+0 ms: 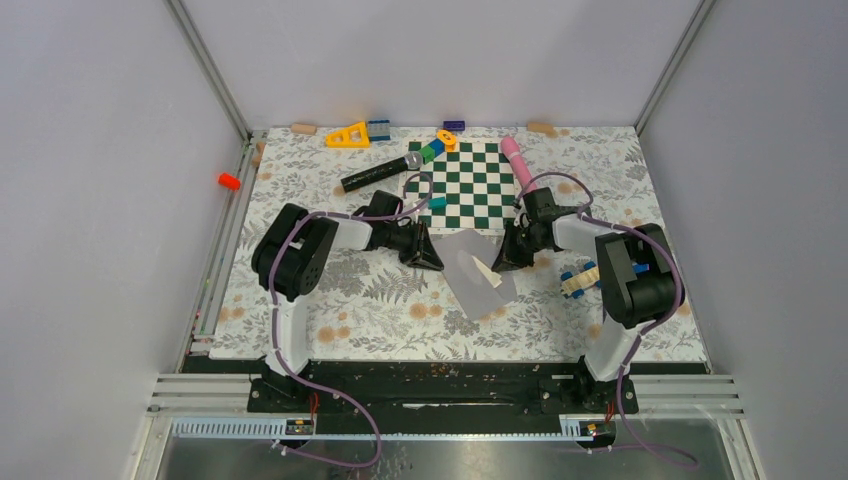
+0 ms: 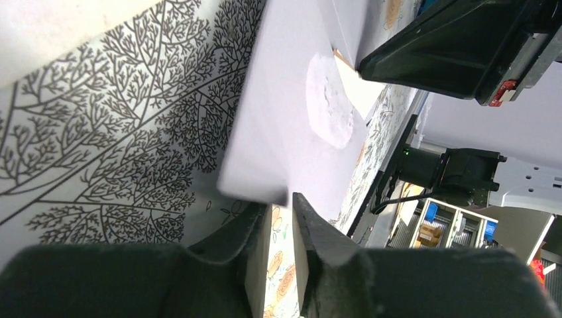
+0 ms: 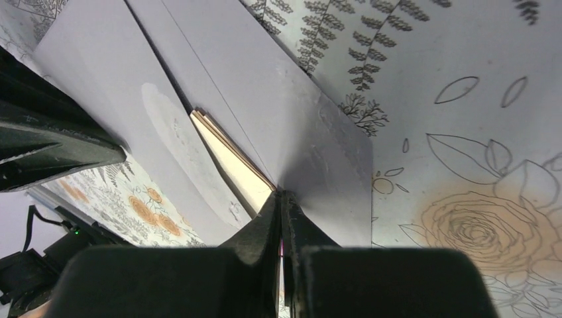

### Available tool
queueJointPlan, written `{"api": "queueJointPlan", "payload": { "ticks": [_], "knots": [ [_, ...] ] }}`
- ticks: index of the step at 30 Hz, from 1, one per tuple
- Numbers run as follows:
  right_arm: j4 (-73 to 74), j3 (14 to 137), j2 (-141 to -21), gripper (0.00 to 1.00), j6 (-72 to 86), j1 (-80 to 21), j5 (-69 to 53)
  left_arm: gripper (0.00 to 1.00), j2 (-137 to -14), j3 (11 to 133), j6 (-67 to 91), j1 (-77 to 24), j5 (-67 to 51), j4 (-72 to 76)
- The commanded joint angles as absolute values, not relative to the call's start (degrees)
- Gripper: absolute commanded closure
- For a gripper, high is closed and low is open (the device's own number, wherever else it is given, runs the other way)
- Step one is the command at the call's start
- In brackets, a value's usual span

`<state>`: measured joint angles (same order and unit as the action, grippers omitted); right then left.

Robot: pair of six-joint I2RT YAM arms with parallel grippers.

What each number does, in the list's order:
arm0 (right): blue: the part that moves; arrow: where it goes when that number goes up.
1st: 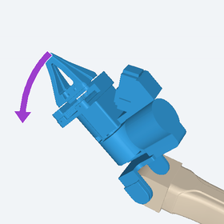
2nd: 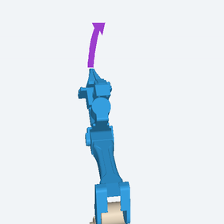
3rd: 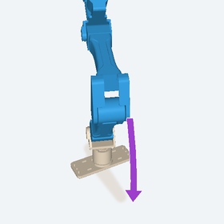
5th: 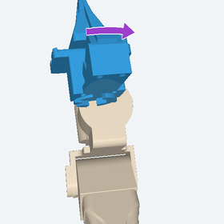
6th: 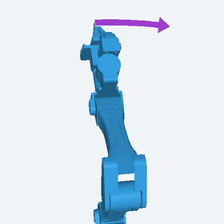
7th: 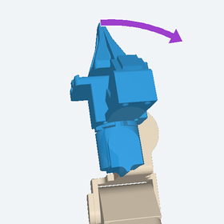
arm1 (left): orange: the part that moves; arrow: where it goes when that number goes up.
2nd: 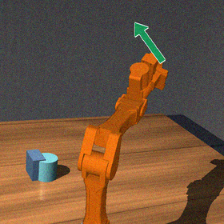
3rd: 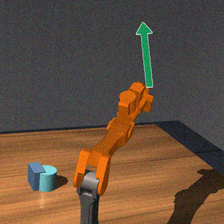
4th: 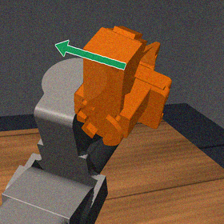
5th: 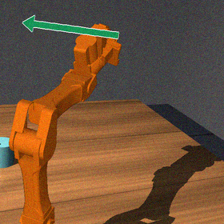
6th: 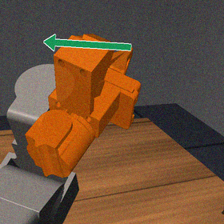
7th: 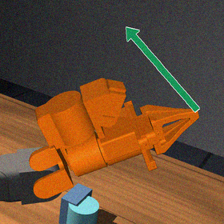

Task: Place the letter into the envelope and seal it
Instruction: Place the envelope at the center of the board.

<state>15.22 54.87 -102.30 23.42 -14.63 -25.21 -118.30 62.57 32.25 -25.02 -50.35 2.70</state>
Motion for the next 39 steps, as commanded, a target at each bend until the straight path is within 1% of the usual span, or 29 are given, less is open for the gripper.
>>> {"api": "queueJointPlan", "payload": {
  "ticks": [1,5,17,19,23,25,27,33,39],
  "knots": [
    [14.20,53.99,-99.49,1.00,23.51,-14.77,-19.97,0.76,-116.72,60.86,32.00,-24.96,-45.36,2.65],
    [13.29,53.89,-99.22,1.00,24.72,-14.84,-19.47,0.74,-116.85,60.48,32.79,-24.96,-45.43,3.21],
    [11.97,53.98,-100.50,1.00,26.45,-14.81,-20.07,0.76,-117.27,60.32,34.89,-26.42,-45.85,5.58],
    [11.97,54.01,-100.57,1.00,26.38,-14.81,-19.87,0.77,-115.56,60.37,35.01,-25.91,-46.02,6.22],
    [11.97,53.76,-100.48,1.00,26.15,-14.60,-19.97,0.76,-107.38,59.35,33.61,-22.95,-45.22,9.35],
    [11.95,53.87,-100.99,1.00,26.19,-14.59,-20.32,0.74,-105.58,61.03,29.58,-22.46,-42.72,5.00],
    [11.92,54.01,-101.64,1.00,26.11,-14.60,-20.64,0.72,-106.28,62.25,27.79,-22.37,-41.53,3.44],
    [12.02,54.05,-101.71,1.00,25.77,-14.59,-20.83,0.69,-108.99,66.10,23.36,-21.50,-36.51,0.37],
    [11.99,54.00,-101.64,1.00,25.59,-14.60,-21.00,0.69,-113.37,74.27,20.07,-21.58,-32.90,-4.39]
  ]
}}
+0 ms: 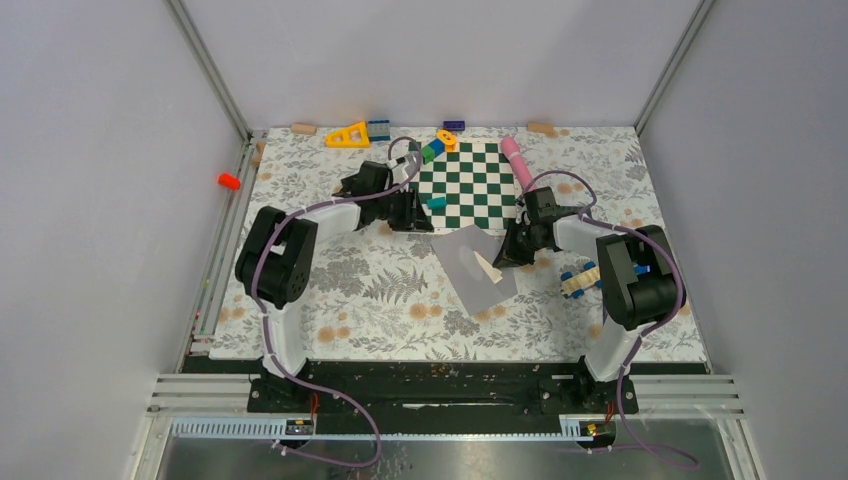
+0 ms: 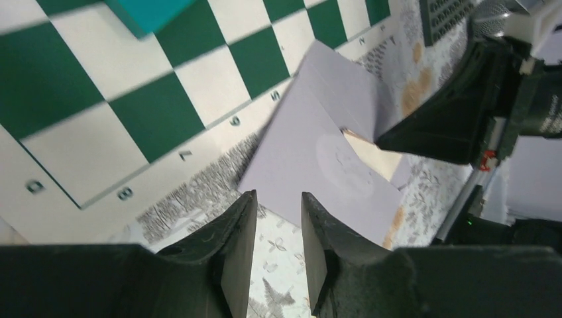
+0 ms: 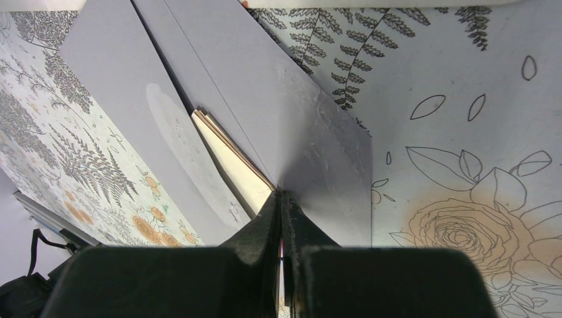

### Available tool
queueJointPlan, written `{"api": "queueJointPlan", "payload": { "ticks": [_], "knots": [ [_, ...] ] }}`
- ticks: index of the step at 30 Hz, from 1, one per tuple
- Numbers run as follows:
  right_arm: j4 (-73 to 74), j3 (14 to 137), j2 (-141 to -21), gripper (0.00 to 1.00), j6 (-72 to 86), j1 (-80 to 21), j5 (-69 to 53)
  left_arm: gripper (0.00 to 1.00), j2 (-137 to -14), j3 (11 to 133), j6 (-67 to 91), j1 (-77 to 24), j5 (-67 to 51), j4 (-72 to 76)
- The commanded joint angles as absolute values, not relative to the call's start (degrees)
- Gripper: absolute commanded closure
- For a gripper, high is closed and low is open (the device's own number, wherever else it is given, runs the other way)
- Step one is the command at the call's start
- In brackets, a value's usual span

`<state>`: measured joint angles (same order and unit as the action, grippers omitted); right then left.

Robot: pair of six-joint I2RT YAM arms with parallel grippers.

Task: Place the letter into the envelope and seal it
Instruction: Place the envelope at the center of the board.

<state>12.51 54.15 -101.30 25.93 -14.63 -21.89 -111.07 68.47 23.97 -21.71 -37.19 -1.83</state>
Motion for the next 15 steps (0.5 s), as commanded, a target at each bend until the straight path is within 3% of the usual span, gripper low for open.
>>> {"api": "queueJointPlan", "payload": {
  "ticks": [1,15],
  "knots": [
    [12.00,54.05,-101.74,1.00,25.57,-14.59,-21.07,0.69,-114.09,75.08,19.97,-21.60,-32.66,-4.82],
    [11.89,53.98,-101.86,1.00,25.83,-14.59,-21.35,0.68,-119.30,75.12,20.38,-23.88,-35.35,-5.07]
  ]
}}
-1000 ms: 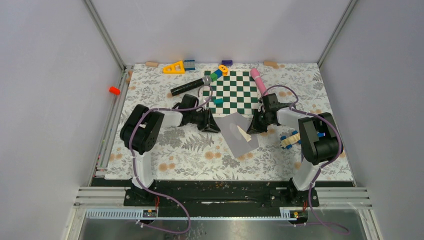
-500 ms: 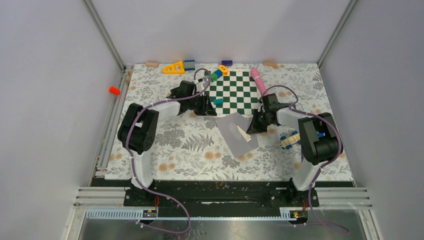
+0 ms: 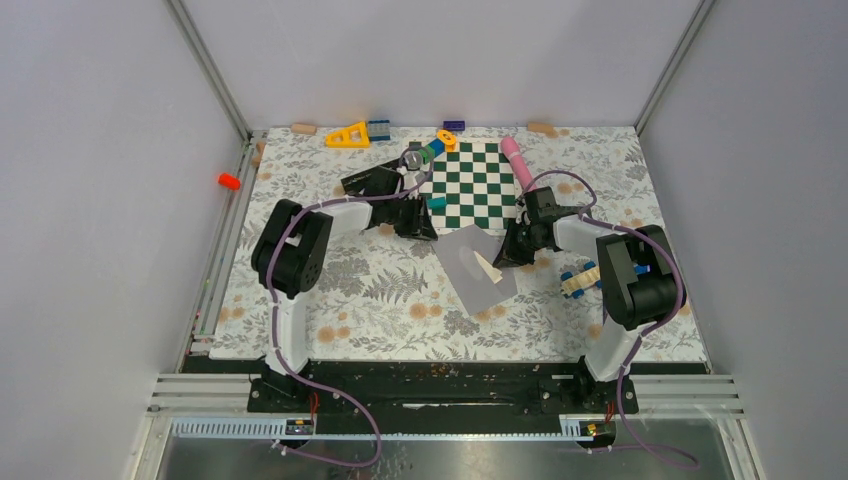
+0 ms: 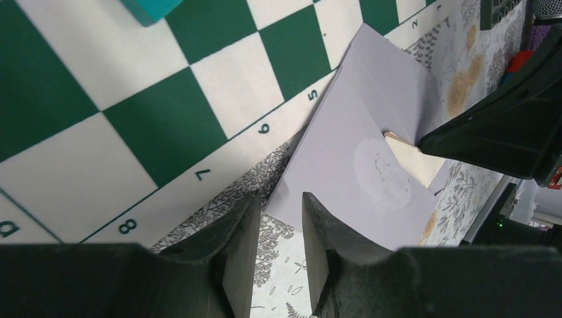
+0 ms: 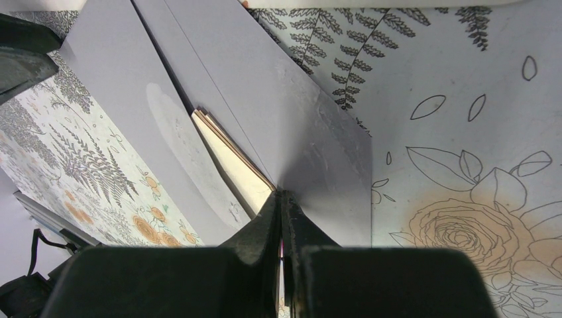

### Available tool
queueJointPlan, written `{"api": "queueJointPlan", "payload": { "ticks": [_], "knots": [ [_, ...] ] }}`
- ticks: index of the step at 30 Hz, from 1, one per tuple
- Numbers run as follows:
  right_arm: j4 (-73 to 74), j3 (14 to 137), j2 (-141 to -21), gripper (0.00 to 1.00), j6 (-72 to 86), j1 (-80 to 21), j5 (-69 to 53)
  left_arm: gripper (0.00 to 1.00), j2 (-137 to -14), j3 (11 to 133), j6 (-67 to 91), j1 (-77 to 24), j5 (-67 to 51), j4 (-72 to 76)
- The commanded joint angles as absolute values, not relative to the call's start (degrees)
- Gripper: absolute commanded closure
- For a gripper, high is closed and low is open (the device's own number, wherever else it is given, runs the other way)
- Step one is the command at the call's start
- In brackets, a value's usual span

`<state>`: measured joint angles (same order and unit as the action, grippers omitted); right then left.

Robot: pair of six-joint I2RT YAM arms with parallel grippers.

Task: Place the letter into the envelope and seal it
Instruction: Place the envelope at the center of the board.

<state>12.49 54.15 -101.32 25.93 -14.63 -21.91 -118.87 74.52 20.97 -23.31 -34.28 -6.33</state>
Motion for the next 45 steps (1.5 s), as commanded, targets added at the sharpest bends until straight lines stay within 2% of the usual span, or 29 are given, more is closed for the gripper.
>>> {"api": "queueJointPlan", "payload": {
  "ticks": [1,19,26,27,30,33,36,45],
  "knots": [
    [11.90,53.97,-101.95,1.00,25.84,-14.64,-21.29,0.67,-119.35,75.14,20.39,-23.95,-35.73,-5.09],
    [11.21,54.06,-101.55,1.00,26.56,-14.64,-19.55,0.67,-119.72,71.34,20.03,-25.12,-38.32,-6.24],
    [12.37,56.29,-100.79,1.00,25.60,-14.20,-23.10,0.67,-118.60,68.90,19.88,-25.39,-38.17,-6.12],
    [13.53,57.32,-100.73,0.97,25.13,-14.11,-24.17,0.67,-118.48,68.88,19.72,-25.40,-38.07,-6.33],
    [16.74,59.08,-99.67,0.68,23.32,-13.85,-24.16,0.67,-118.29,68.70,19.60,-25.31,-37.81,-6.75],
    [18.20,58.92,-98.05,0.55,22.05,-13.39,-23.48,0.67,-118.09,68.40,19.69,-25.31,-37.75,-6.76],
    [20.31,59.18,-97.33,0.52,19.61,-13.03,-23.90,0.67,-117.96,68.17,19.73,-25.31,-37.78,-6.76],
    [24.71,59.49,-100.70,0.52,14.87,-12.59,-27.03,0.67,-117.78,67.66,19.95,-25.27,-37.97,-6.67]
  ]
}}
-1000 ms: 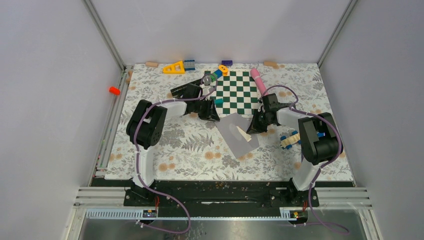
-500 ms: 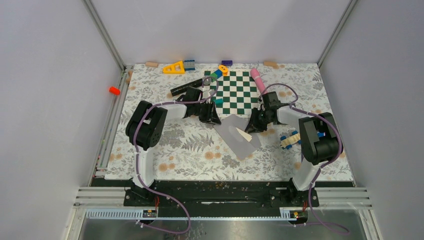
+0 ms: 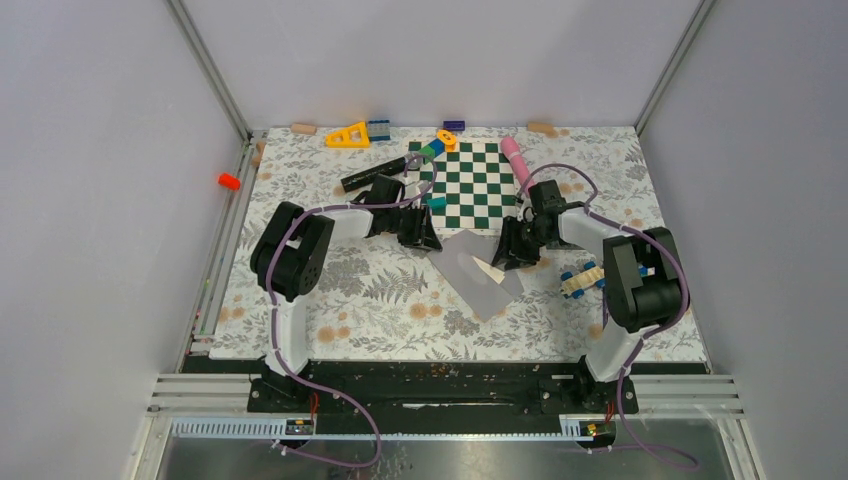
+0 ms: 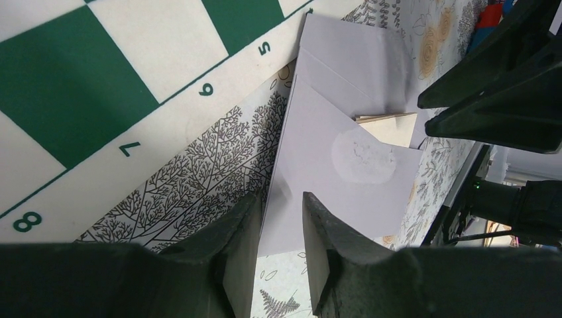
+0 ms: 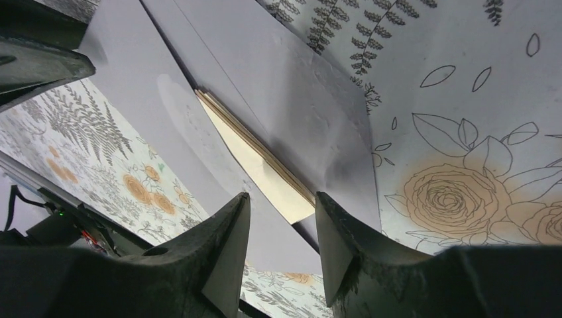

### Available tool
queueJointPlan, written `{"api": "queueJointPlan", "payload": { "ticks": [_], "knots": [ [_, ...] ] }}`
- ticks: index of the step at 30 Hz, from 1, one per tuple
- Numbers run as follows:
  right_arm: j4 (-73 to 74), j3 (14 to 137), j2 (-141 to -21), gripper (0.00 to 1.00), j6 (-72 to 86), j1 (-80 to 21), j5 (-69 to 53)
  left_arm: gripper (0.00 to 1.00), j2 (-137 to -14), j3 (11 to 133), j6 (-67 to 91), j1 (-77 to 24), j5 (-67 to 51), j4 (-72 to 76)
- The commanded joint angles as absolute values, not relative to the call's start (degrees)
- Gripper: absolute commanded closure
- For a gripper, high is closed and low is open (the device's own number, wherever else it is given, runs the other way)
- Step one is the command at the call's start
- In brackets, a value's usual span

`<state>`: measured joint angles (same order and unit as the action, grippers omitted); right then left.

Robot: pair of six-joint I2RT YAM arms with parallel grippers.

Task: Place the letter into the envelope and seal it
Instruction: Place the envelope at the center of the board.

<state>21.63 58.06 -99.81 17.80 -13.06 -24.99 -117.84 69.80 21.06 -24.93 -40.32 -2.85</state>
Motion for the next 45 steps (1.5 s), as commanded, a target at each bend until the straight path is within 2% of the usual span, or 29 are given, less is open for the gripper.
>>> {"api": "queueJointPlan", "payload": {
  "ticks": [1,20,29,36,39,45],
  "knots": [
    [24.70,59.36,-100.70,0.52,14.86,-12.51,-26.88,0.67,-117.82,67.61,19.95,-25.31,-37.96,-6.68],
    [25.05,57.73,-102.55,0.58,15.40,-12.39,-27.94,0.67,-117.51,67.08,20.73,-25.31,-37.79,-6.42],
    [24.39,57.61,-103.63,0.69,15.65,-12.39,-29.49,0.68,-117.42,67.19,20.83,-25.31,-37.82,-6.41],
    [22.79,56.34,-102.01,0.99,15.56,-11.91,-31.15,0.67,-117.51,67.20,21.00,-25.31,-37.95,-6.41],
    [21.44,55.42,-100.71,1.00,15.55,-11.77,-31.58,0.67,-117.45,67.07,21.17,-25.31,-38.08,-6.42],
    [16.17,51.71,-94.52,1.00,17.83,-11.48,-23.85,0.67,-117.25,66.33,22.04,-25.31,-38.31,-6.30]
  ]
}}
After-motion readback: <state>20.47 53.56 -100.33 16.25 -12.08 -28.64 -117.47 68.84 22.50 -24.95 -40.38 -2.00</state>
